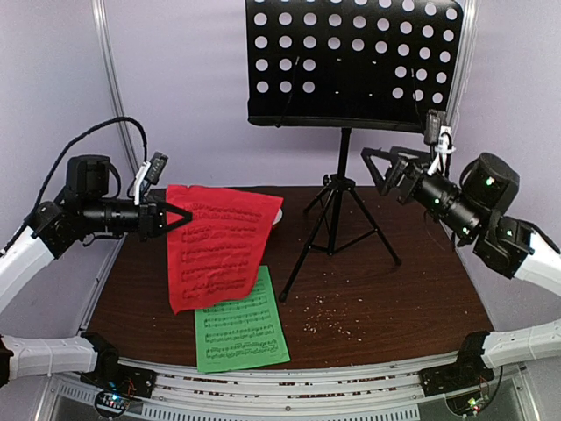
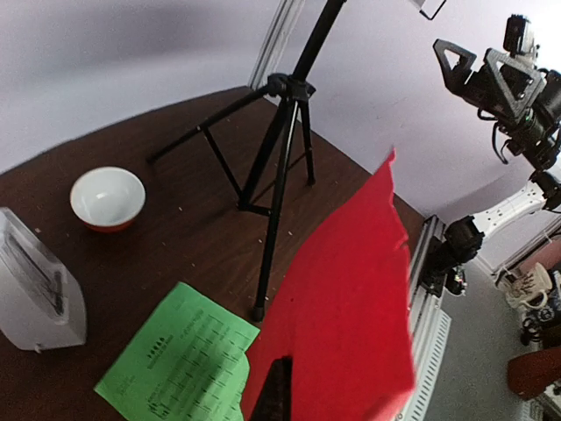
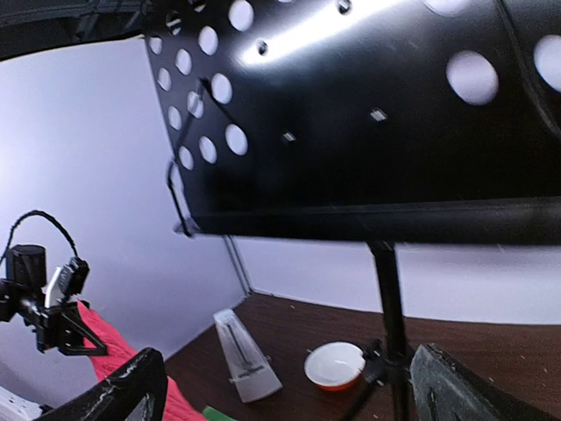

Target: Pack up the instrument practice props

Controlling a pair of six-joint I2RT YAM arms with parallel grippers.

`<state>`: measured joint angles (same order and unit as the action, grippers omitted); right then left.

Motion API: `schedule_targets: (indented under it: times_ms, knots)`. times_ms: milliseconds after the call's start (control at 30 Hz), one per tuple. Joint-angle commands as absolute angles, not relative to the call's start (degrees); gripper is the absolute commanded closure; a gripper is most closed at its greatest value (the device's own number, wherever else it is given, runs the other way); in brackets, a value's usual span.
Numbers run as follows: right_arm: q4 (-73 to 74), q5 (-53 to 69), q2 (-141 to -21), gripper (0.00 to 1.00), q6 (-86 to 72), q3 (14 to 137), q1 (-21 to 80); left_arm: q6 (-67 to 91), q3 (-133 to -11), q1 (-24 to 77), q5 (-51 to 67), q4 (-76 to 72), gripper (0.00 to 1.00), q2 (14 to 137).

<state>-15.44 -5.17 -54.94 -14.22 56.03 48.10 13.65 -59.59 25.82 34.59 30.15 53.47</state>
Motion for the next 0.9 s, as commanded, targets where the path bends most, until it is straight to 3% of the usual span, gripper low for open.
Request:
schedule_targets:
  times_ms: [0, 200, 333, 600, 867]
  knots:
    - [-18.03, -15.9, -47.43, 0.0, -12.97, 45.36, 47.54, 26.76, -52.28, 25.42, 43.35, 22.43, 1.0, 53.33]
    - [-13.27, -26.1, -41.99, 0.0, -15.84, 37.65, 45.63, 40.95, -32.89, 25.39, 40.44, 6.12, 1.0, 50.76]
    - [-9.95, -27.99, -41.95, 0.0, -18.17, 35.85, 44.72, 42.51, -25.63, 24.88, 33.83, 2.43, 1.0, 53.06]
    - [-10.27, -29.03, -40.0, 0.0, -20.3, 31.43, 44.56, 35.29, -24.82, 23.25, 13.82, 7.76, 1.0, 56.02]
    - [-9.71, -31.07, -40.59, 0.0, -20.21, 29.95, 44.54, 32.57, -24.38, 23.2, 7.53, 10.1, 1.0, 60.5]
